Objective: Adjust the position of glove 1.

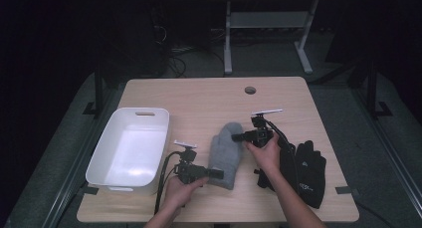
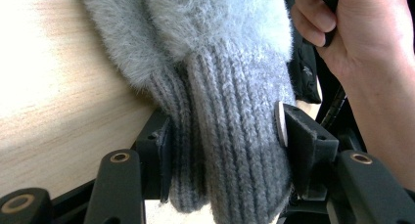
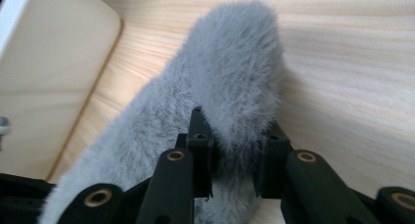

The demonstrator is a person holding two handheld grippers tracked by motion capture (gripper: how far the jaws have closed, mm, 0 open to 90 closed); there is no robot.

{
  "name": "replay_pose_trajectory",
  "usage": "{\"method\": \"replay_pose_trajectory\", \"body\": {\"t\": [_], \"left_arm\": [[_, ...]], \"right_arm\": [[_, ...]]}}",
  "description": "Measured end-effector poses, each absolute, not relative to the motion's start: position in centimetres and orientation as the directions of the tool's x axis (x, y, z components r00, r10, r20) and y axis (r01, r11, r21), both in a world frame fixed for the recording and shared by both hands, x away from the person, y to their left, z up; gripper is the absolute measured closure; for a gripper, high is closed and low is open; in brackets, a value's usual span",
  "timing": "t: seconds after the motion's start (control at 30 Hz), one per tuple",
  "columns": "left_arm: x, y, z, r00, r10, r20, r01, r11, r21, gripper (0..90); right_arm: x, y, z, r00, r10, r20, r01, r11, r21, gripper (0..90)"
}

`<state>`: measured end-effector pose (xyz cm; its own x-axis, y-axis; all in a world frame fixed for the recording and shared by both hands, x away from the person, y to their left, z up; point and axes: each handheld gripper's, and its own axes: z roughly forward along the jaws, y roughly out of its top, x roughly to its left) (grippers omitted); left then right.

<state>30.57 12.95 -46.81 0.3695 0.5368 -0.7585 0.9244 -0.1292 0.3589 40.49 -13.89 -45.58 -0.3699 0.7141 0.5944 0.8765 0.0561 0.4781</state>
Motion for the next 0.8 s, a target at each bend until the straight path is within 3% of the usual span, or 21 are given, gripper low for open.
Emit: {"method": "replay_pose_trajectory", "body": {"t": [0.4,0.8], "left_arm": [[29.8,13.1,-45.5,0.409,0.529,-0.744,0.902,-0.110,0.418,44.1],[29.2,13.8,-41.9,0.460,0.533,-0.710,0.866,-0.095,0.490,43.2]], "right_arm": [[40.2,-14.5,-43.7,-0.359,0.636,0.683,0.873,-0.029,0.486,73.7],[39.9,-14.3,-39.9,-0.403,0.595,0.695,0.841,-0.060,0.538,71.7]]}}
